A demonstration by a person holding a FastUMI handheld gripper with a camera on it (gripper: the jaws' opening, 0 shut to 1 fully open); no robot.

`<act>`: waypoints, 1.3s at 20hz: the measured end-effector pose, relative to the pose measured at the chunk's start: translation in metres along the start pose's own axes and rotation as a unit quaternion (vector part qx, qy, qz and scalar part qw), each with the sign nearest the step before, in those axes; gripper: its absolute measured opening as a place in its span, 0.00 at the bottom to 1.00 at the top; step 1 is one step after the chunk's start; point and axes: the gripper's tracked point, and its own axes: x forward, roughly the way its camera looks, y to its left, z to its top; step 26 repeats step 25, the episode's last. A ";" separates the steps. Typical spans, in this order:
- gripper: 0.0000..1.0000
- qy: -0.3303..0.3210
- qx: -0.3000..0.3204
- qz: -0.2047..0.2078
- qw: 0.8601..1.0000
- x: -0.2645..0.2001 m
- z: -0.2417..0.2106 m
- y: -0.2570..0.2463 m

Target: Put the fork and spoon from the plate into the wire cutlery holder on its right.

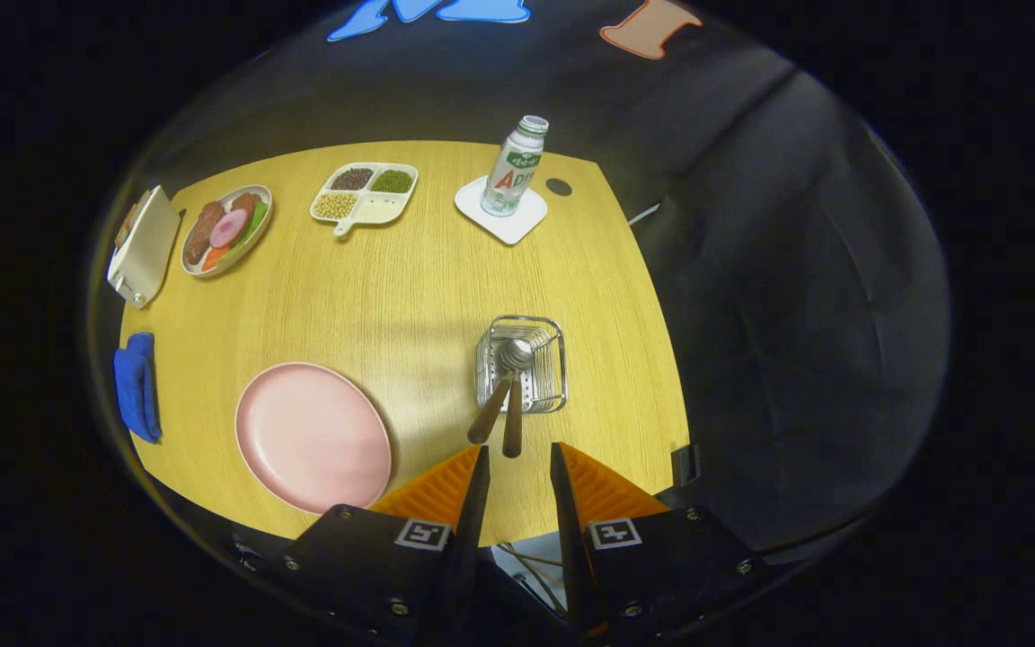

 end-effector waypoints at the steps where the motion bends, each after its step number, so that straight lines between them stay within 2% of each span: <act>1: 0.42 -0.016 0.003 -0.003 1.000 -0.005 0.006 -0.001; 4: 0.42 -0.082 0.019 -0.015 0.996 -0.031 0.028 -0.010; 8: 0.42 -0.181 0.051 -0.020 0.982 -0.066 0.061 -0.018; 14: 0.42 -0.334 0.091 -0.030 0.938 -0.149 0.098 -0.030; 16: 0.42 -0.372 0.105 -0.020 0.922 -0.169 0.104 -0.022; 21: 0.41 -0.443 0.116 -0.017 0.889 -0.223 0.116 -0.024; 25: 0.41 -0.479 0.129 0.005 0.868 -0.251 0.122 -0.013; 26: 0.41 -0.479 0.129 0.005 0.868 -0.251 0.122 -0.013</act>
